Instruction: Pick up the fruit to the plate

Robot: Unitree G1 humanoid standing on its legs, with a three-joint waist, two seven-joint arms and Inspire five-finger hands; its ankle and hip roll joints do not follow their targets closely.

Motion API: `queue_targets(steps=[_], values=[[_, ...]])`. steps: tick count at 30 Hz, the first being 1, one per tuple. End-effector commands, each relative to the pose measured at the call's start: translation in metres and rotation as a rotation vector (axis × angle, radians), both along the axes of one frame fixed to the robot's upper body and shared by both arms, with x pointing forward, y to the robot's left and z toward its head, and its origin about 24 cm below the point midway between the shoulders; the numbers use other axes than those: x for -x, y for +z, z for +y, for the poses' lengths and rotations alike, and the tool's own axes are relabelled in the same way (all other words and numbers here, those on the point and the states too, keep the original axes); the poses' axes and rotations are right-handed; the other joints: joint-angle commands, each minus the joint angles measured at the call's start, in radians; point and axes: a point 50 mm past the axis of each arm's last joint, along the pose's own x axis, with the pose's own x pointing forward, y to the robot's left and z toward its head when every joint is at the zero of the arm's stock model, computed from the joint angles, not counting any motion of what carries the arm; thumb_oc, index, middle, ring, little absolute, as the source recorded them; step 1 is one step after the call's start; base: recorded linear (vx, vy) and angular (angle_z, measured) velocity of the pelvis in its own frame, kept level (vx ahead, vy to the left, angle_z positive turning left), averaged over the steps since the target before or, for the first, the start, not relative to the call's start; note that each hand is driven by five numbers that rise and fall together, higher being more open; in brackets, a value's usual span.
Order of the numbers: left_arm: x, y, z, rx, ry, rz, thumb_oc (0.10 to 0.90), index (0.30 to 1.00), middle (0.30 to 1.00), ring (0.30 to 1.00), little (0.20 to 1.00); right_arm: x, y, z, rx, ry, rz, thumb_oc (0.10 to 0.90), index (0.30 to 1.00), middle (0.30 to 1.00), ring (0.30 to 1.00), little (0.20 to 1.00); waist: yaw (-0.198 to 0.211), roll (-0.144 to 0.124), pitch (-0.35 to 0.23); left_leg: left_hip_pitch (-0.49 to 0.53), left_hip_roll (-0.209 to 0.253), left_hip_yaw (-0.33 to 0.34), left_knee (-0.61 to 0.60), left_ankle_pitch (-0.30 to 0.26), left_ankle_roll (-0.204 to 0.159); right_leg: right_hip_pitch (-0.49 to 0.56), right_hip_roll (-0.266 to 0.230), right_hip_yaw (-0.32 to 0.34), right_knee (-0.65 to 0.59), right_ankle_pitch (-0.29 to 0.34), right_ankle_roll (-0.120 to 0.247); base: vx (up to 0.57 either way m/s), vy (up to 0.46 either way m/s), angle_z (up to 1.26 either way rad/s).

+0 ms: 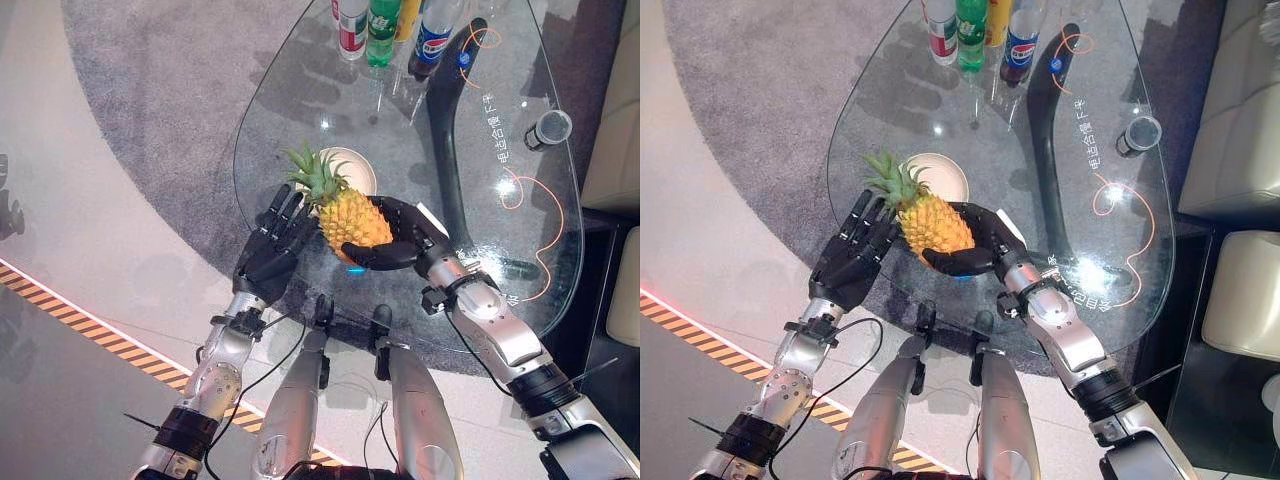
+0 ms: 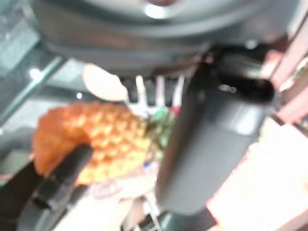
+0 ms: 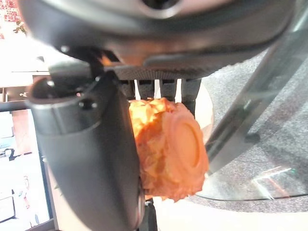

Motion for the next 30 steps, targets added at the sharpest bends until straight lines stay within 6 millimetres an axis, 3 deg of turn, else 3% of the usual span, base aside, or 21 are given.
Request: queue_targets(steps=[1, 10, 16, 30], values=[[0.010, 0.054, -0.012, 0.071, -0.153, -0.285, 0.800, 0.900, 0.900, 0.900, 0.900, 0.021, 0.071, 0.032, -0.066, 0.191, -0.354, 0.100, 0.300, 0.300, 0.300, 0.200, 0.000, -0.045, -0.025, 0.014, -0.037, 0.008, 0.128, -0.105, 0.010, 0.107, 0.024, 0.037, -0.169, 0.085, 0.045, 0.00, 0.000, 0.00], [0.016, 0.066, -0.028, 0.050, -0.249, -0.319, 0.800, 0.900, 0.900, 0.900, 0.900, 0.024, 0.069, 0.043, 0.000, 0.238, -0.352, 0.100, 0.300, 0.300, 0.300, 0.200, 0.003, -0.052, -0.025, 0.021, -0.039, 0.006, 0.115, -0.104, 0.014, 0.107, 0.025, 0.043, -0.178, 0.092, 0.051, 0.00, -0.001, 0.03], [0.018, 0.069, -0.032, 0.100, -0.237, -0.308, 0.800, 0.900, 0.900, 0.900, 0.900, 0.038, 0.071, 0.068, 0.124, 0.376, -0.379, 0.100, 0.300, 0.300, 0.300, 0.200, 0.004, -0.052, -0.025, 0.029, -0.042, 0.004, 0.098, -0.097, 0.015, 0.112, 0.028, 0.053, -0.188, 0.096, 0.053, 0.00, 0.002, 0.01], [0.018, 0.082, -0.005, 0.097, 0.084, -0.357, 0.800, 0.900, 0.900, 0.900, 0.900, 0.072, 0.046, 0.100, 0.382, 0.751, -0.275, 0.100, 0.300, 0.300, 0.300, 0.200, 0.019, -0.056, -0.025, 0.028, -0.047, -0.014, 0.081, -0.085, 0.011, 0.117, 0.031, 0.056, -0.197, 0.091, 0.053, 0.00, 0.002, 0.01]])
